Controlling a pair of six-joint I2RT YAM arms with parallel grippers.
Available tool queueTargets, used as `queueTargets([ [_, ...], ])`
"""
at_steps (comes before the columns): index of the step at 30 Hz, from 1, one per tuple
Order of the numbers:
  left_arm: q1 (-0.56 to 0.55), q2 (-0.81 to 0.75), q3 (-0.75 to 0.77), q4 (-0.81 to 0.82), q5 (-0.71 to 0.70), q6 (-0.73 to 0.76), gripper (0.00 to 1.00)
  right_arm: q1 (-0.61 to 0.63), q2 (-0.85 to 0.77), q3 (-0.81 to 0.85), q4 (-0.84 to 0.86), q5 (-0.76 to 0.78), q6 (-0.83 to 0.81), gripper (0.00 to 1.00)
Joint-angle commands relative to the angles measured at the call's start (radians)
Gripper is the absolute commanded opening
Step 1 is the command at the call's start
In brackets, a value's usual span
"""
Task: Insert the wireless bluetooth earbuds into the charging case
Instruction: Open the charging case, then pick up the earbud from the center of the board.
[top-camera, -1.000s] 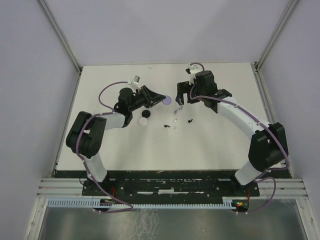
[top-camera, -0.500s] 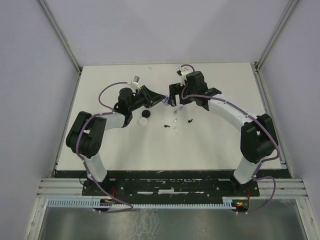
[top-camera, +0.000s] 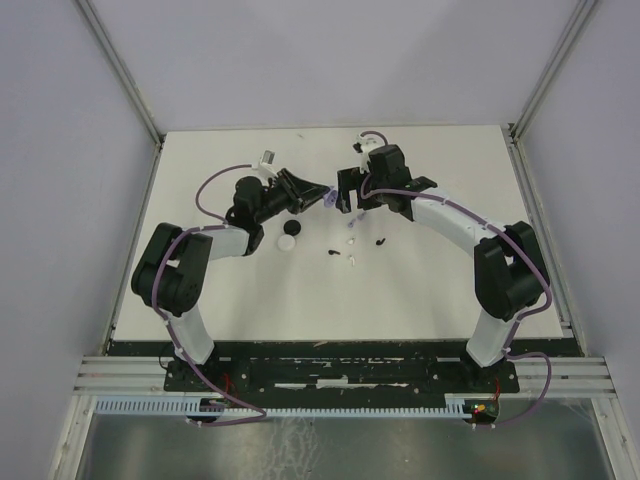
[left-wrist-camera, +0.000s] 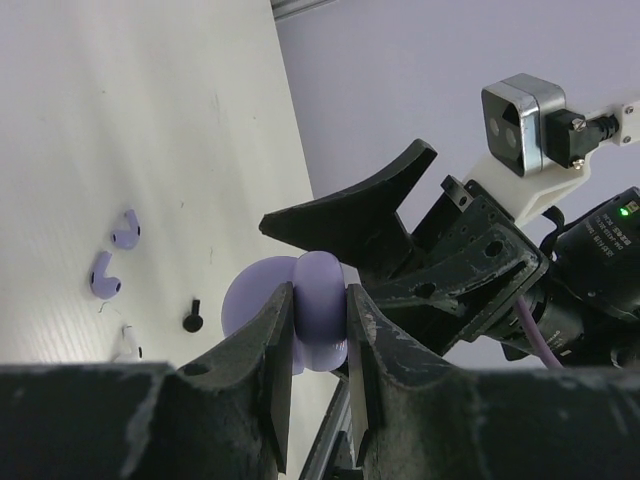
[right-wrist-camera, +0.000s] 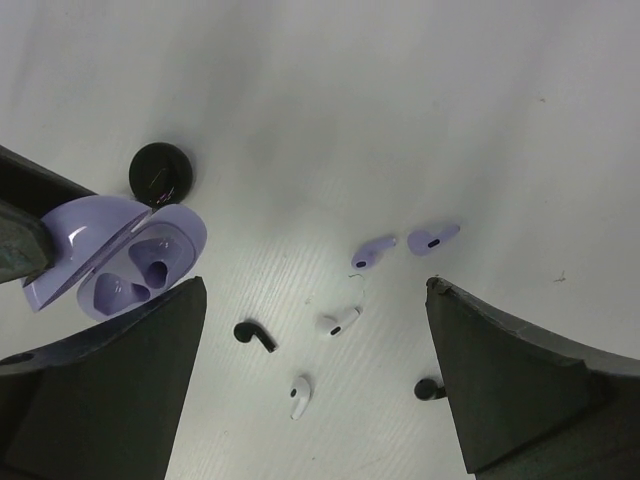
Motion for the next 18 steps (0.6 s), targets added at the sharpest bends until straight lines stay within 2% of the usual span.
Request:
queueTargets([
  [1, 0.018, -0.036, -0.034, 0.114, -0.008, -0.092, 0.03, 0.004, -0.041, 0.002, 0.052, 0.077, 0.007, 0.99],
  [10, 0.073, -0.010, -0.151, 0.367, -0.045, -0.282, 0.03, 0.005, -0.015, 0.050, -0.146, 0.230, -0.028, 1.00],
  [18, 0.093, 0.012, -0.190, 0.460, -0.041, -0.343, 0.03, 0.004, 0.060, 0.120, -0.249, 0.267, -0.072, 0.87],
])
